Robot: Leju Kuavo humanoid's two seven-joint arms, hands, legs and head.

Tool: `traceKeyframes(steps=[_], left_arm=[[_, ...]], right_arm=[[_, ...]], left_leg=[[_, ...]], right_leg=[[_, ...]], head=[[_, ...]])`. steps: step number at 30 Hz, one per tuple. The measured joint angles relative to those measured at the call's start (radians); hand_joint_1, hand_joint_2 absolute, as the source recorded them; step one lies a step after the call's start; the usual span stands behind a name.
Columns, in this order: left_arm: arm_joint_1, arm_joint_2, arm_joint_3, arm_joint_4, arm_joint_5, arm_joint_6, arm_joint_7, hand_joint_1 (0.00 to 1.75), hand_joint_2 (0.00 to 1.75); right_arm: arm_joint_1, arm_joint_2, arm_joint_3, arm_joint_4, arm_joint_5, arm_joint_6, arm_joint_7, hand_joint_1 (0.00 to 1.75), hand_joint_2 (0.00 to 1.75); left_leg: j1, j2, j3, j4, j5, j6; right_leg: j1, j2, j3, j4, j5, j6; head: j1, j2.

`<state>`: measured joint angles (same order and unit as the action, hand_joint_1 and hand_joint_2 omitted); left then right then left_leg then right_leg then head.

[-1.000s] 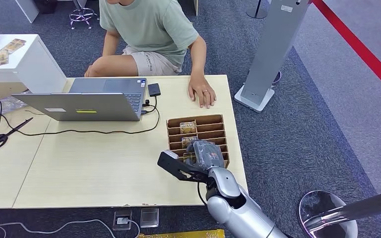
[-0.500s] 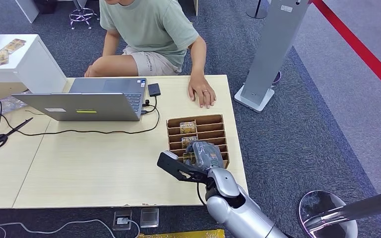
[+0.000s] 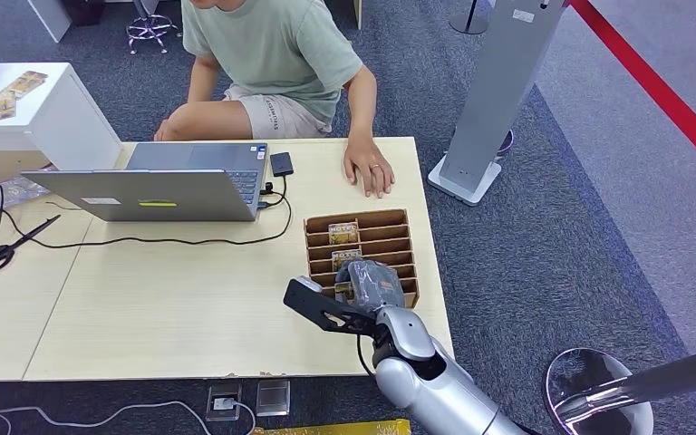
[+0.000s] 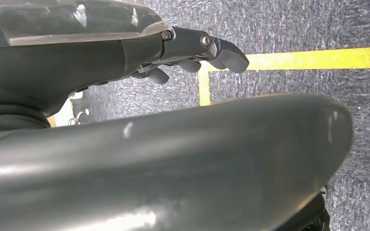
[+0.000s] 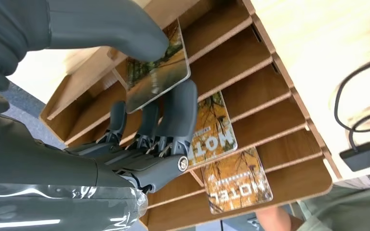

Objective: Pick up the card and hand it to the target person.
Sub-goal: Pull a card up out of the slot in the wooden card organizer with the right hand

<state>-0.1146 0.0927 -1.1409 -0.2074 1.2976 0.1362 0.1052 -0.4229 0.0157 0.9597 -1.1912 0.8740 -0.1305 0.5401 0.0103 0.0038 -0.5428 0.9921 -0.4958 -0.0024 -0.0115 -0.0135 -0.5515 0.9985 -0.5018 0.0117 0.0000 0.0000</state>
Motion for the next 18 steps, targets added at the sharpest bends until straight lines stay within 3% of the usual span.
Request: traceKeyframes(steps=[3,9,15,18], left_arm=[[0.000,0.000,0.000,0.000,0.000,0.000,0.000,0.00,0.00],[0.000,0.000,0.000,0.000,0.000,-0.002,0.001,0.00,0.00],[0.001,0.000,0.015,0.000,0.013,-0.003,-0.004,0.00,0.00],[0.002,0.001,0.023,0.002,0.018,-0.001,-0.011,0.00,0.00]], right_arm=[[0.000,0.000,0.000,0.000,0.000,0.000,0.000,1.26,1.75],[0.004,-0.003,0.002,-0.011,-0.005,0.007,0.002,1.30,1.75],[0.005,-0.005,0.001,-0.017,-0.011,0.016,0.005,1.58,1.75],[0.006,-0.007,-0.001,-0.020,-0.015,0.015,0.005,1.61,1.75]], left_leg=[[0.000,0.000,0.000,0.000,0.000,0.000],[0.000,0.000,0.000,0.000,0.000,0.000],[0.000,0.000,0.000,0.000,0.000,0.000],[0.000,0.000,0.000,0.000,0.000,0.000]], right_leg=[[0.000,0.000,0.000,0.000,0.000,0.000],[0.000,0.000,0.000,0.000,0.000,0.000],[0.000,0.000,0.000,-0.001,0.000,0.000],[0.000,0.000,0.000,0.000,0.000,0.000]], head=[[0.000,0.000],[0.000,0.000],[0.000,0.000],[0.000,0.000]])
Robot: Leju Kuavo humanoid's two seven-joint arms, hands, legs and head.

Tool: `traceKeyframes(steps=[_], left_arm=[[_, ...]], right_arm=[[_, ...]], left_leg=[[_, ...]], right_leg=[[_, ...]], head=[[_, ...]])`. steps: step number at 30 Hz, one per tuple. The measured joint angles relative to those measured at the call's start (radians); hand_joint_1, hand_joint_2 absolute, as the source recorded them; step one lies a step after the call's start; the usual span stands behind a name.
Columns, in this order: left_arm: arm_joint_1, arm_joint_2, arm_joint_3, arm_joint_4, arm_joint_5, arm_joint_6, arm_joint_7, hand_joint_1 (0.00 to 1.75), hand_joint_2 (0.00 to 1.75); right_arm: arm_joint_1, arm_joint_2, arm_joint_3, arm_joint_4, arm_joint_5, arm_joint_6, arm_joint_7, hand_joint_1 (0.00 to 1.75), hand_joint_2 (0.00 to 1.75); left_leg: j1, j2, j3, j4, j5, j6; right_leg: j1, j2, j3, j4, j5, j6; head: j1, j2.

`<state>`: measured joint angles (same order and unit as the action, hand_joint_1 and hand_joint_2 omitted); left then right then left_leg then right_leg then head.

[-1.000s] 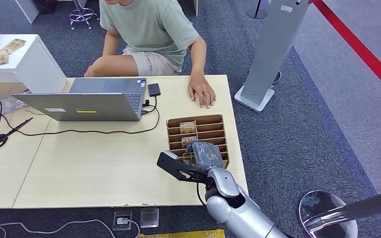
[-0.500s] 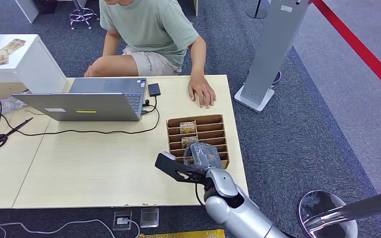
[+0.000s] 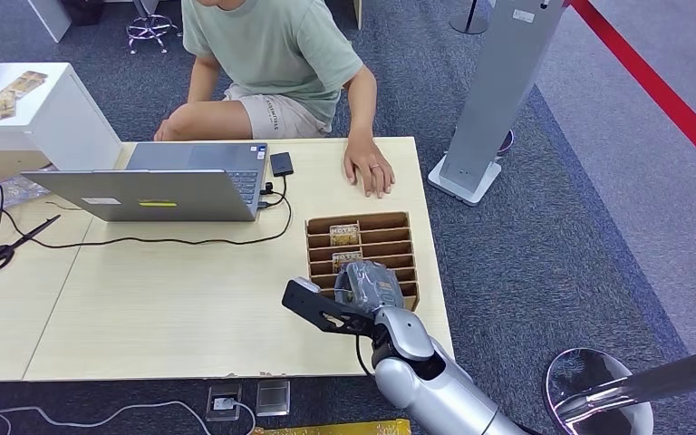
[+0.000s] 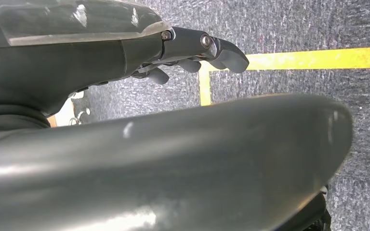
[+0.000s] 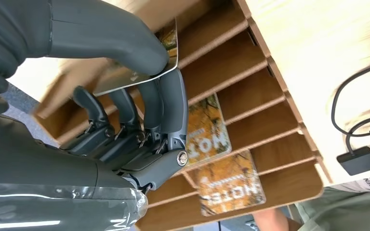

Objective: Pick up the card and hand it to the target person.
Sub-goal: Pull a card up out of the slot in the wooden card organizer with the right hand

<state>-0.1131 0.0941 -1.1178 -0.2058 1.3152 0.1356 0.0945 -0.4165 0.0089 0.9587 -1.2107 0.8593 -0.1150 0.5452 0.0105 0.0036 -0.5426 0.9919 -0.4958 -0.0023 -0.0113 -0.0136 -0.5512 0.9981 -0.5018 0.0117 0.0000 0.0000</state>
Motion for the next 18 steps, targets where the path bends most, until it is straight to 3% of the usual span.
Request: traceKeyframes(steps=[10,18], left_arm=[[0.000,0.000,-0.007,0.000,-0.009,-0.001,-0.003,0.00,0.00],[0.000,-0.004,-0.007,0.001,-0.011,0.000,-0.016,0.00,0.00]], right_arm=[[0.013,-0.041,-0.032,-0.120,0.013,-0.067,-0.040,1.61,1.75],[0.062,-0.137,-0.101,-0.442,0.089,-0.204,-0.212,1.61,1.75]], left_leg=[[0.000,-0.001,-0.001,0.000,0.000,0.000],[0.000,-0.003,-0.002,0.002,0.000,0.000]], right_leg=[[0.000,-0.001,0.000,0.000,0.000,0.000],[0.000,-0.003,-0.001,0.001,-0.001,0.001]], head=[[0.000,0.000],[0.000,0.000]])
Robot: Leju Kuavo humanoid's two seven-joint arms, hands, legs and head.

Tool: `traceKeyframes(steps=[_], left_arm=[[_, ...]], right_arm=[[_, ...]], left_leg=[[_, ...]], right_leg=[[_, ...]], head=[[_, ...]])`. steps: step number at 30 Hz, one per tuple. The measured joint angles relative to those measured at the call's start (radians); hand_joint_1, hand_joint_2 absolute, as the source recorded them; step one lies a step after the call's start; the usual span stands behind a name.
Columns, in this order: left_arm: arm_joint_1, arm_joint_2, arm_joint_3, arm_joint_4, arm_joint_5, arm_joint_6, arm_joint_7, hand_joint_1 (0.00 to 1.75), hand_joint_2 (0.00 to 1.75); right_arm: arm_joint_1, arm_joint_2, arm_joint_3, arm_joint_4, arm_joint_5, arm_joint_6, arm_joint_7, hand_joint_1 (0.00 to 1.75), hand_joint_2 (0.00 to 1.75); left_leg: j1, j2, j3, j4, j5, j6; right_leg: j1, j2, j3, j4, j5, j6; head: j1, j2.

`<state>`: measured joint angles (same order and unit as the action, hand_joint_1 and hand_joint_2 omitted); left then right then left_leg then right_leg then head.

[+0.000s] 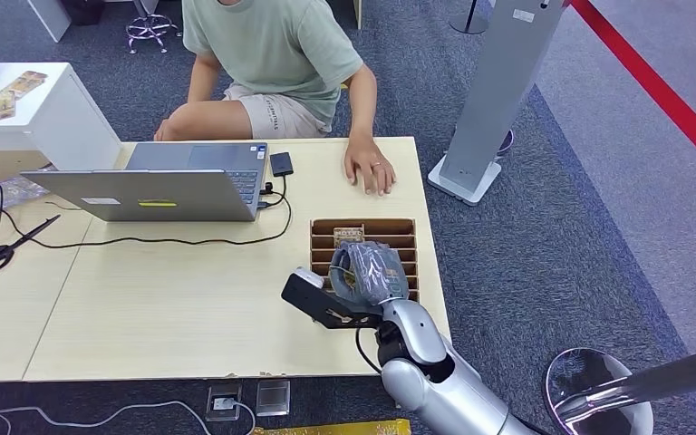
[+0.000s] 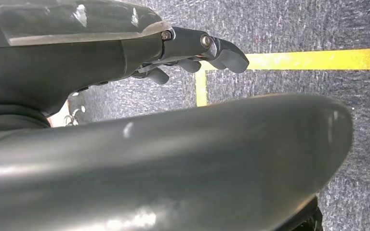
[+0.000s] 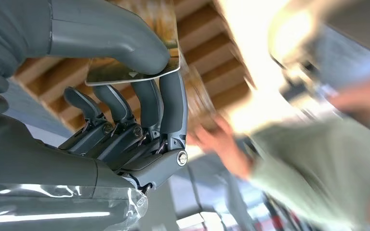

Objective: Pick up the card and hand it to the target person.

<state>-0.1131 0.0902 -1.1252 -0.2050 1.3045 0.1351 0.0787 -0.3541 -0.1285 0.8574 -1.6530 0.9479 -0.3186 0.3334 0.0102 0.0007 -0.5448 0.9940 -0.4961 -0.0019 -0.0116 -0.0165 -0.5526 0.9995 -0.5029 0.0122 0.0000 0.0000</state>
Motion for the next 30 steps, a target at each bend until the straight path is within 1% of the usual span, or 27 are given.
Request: traceKeyframes(steps=[1,3,6,8,9,11,13,16,20,23,28,30], left_arm=[[0.000,-0.001,-0.001,0.000,-0.001,0.001,-0.002,0.00,0.00],[0.000,-0.001,-0.002,0.000,-0.003,0.001,-0.004,0.00,0.00],[0.000,0.003,-0.010,0.000,-0.011,-0.003,-0.009,0.00,0.00],[-0.002,0.009,-0.021,0.000,-0.022,-0.008,-0.013,0.00,0.00],[-0.003,0.011,-0.029,0.001,-0.030,-0.010,-0.015,0.00,0.00],[-0.005,0.016,-0.043,0.002,-0.043,-0.018,-0.025,0.00,0.00],[-0.009,0.017,-0.056,0.003,-0.054,-0.026,-0.038,0.00,0.00],[-0.024,0.015,-0.070,0.003,-0.062,-0.029,-0.042,0.00,0.00],[-0.035,0.013,-0.079,0.004,-0.060,-0.025,-0.027,0.00,0.00],[-0.024,0.014,-0.077,0.008,-0.050,-0.019,-0.012,0.00,0.00],[-0.007,0.022,-0.058,0.011,-0.025,-0.010,0.005,0.00,0.00],[-0.007,0.025,-0.048,0.011,-0.014,-0.009,0.005,0.00,0.00]], right_arm=[[0.008,-0.010,-0.009,-0.030,0.007,-0.020,-0.028,1.61,1.75],[0.013,-0.015,-0.018,-0.043,-0.003,-0.024,-0.046,1.61,1.75],[-0.025,-0.006,-0.010,0.009,-0.004,0.030,-0.043,1.61,1.75],[-0.088,0.017,0.004,0.089,-0.016,0.074,-0.046,1.61,1.75],[-0.127,0.030,0.015,0.134,-0.025,0.092,-0.050,1.61,1.75],[-0.217,0.063,0.025,0.247,-0.083,0.113,-0.073,1.61,1.75],[-0.329,0.101,0.035,0.396,-0.130,0.131,-0.089,1.61,1.75],[-0.480,0.151,0.046,0.617,-0.157,0.138,-0.104,1.61,1.75],[-0.634,0.201,0.067,0.883,-0.208,0.124,-0.133,1.61,1.75],[-0.685,0.234,0.068,1.019,-0.236,0.117,-0.140,1.61,1.75],[-0.716,0.289,0.081,1.170,-0.238,0.113,-0.141,1.61,1.75],[-0.720,0.302,0.086,1.206,-0.239,0.102,-0.152,1.61,1.75]], left_leg=[[0.000,-0.001,0.000,0.000,0.000,0.000],[0.000,0.000,0.000,0.000,0.000,0.000],[0.000,0.001,0.001,-0.001,0.000,0.000],[0.000,0.003,0.001,-0.001,0.001,0.000],[0.000,0.004,0.001,-0.001,0.001,0.000],[0.000,0.006,0.001,0.000,0.001,0.000],[0.000,0.008,0.001,-0.001,0.001,-0.001],[0.000,0.010,0.001,-0.001,0.002,-0.001],[0.000,0.008,0.001,-0.001,0.004,-0.001],[0.000,0.008,0.002,-0.002,0.004,-0.001],[0.000,0.007,0.003,-0.003,0.004,-0.001],[0.000,0.006,0.003,-0.003,0.004,-0.001]], right_leg=[[0.000,0.000,0.000,0.000,0.000,0.000],[0.000,0.000,0.000,0.000,0.000,0.000],[0.000,0.001,0.000,-0.001,0.001,0.000],[0.000,0.003,0.000,0.000,0.001,0.000],[0.000,0.004,-0.001,0.000,0.002,0.000],[0.000,0.006,-0.002,0.000,0.002,-0.001],[0.000,0.008,-0.002,0.001,0.003,-0.001],[0.000,0.010,-0.002,0.002,0.004,-0.001],[0.000,0.008,-0.002,0.002,0.005,-0.002],[0.000,0.007,0.000,0.001,0.005,-0.002],[0.000,0.007,0.001,0.000,0.005,-0.002],[0.000,0.006,0.001,0.000,0.005,-0.002]], head=[[0.000,0.000],[0.000,0.000],[0.000,0.000],[0.000,0.000],[0.000,0.000],[0.000,0.000],[0.000,0.000],[0.000,0.000],[0.000,0.000],[0.000,0.000],[0.000,0.000],[0.000,0.000]])
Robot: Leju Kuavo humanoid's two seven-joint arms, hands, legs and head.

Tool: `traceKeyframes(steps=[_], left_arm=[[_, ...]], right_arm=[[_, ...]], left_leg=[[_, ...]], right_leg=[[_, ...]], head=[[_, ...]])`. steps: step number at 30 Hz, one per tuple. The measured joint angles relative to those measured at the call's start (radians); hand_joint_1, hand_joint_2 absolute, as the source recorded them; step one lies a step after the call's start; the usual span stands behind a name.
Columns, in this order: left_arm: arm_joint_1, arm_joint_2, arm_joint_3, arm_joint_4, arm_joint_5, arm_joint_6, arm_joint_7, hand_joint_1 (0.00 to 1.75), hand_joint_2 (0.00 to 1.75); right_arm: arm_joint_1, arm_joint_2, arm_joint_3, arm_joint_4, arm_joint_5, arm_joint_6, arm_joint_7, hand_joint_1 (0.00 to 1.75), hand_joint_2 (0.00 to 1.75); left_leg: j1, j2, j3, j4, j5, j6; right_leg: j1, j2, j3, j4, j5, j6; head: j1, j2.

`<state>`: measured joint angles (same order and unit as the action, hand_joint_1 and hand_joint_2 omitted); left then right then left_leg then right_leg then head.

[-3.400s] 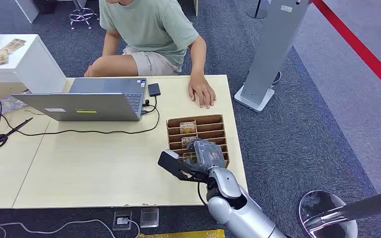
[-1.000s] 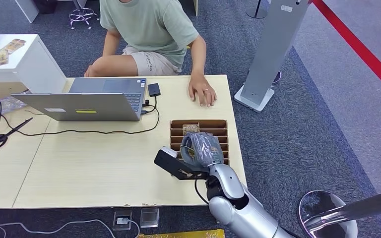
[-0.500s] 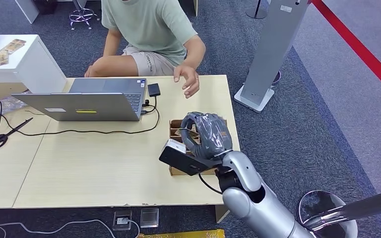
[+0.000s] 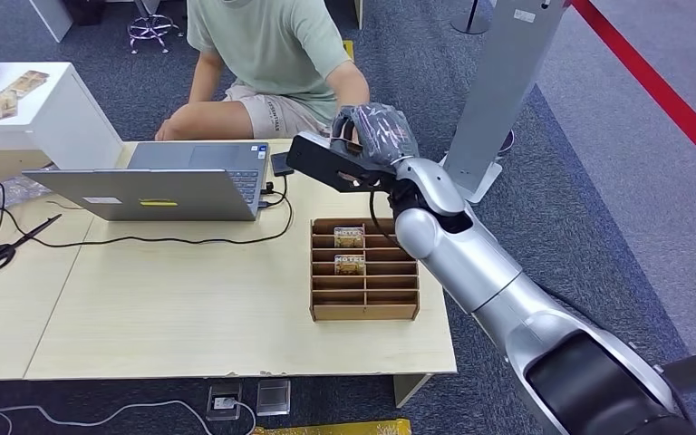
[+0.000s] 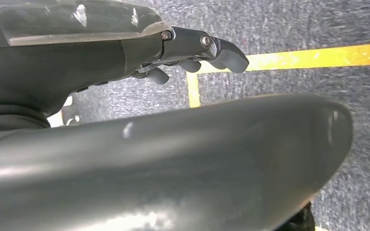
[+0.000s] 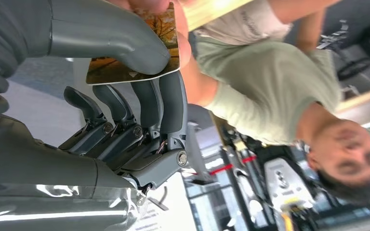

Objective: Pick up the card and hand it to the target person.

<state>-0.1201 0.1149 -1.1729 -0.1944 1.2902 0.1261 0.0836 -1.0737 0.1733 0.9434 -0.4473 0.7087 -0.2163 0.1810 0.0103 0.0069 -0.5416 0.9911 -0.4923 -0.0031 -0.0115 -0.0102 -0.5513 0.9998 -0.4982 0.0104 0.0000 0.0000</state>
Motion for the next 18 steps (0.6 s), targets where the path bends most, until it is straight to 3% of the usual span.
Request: traceKeyframes(steps=[6,10,15,18], left_arm=[[0.000,-0.003,0.008,-0.001,0.012,0.000,0.000,0.00,0.00],[0.000,-0.006,0.000,-0.004,0.004,-0.004,-0.012,0.00,0.00],[0.000,-0.007,0.007,-0.004,0.012,-0.006,-0.045,0.00,0.00],[0.000,-0.007,0.007,-0.004,0.014,-0.006,-0.047,0.00,0.00]], right_arm=[[-0.003,0.002,-0.009,0.034,-0.020,-0.008,-0.018,1.61,1.75],[-0.006,-0.002,-0.002,0.026,-0.014,-0.012,-0.027,0.00,1.75],[-0.006,-0.022,-0.124,-0.056,-0.152,-0.084,-0.077,0.00,1.75],[-0.007,-0.053,-0.141,-0.118,-0.170,-0.141,-0.051,0.00,1.75]], left_leg=[[0.000,-0.003,-0.002,0.001,0.001,0.000],[0.000,-0.003,-0.003,0.002,0.001,0.000],[0.000,-0.004,-0.004,0.002,0.000,0.000],[0.000,-0.005,-0.005,0.003,0.000,0.000]], right_leg=[[0.000,-0.003,-0.001,0.001,0.000,0.000],[0.000,-0.003,-0.002,0.001,0.000,0.000],[0.000,-0.004,-0.003,0.002,0.000,0.000],[0.000,-0.004,-0.004,0.002,-0.001,0.000]], head=[[0.000,0.000],[0.000,0.000],[0.000,0.000],[0.000,0.000]])
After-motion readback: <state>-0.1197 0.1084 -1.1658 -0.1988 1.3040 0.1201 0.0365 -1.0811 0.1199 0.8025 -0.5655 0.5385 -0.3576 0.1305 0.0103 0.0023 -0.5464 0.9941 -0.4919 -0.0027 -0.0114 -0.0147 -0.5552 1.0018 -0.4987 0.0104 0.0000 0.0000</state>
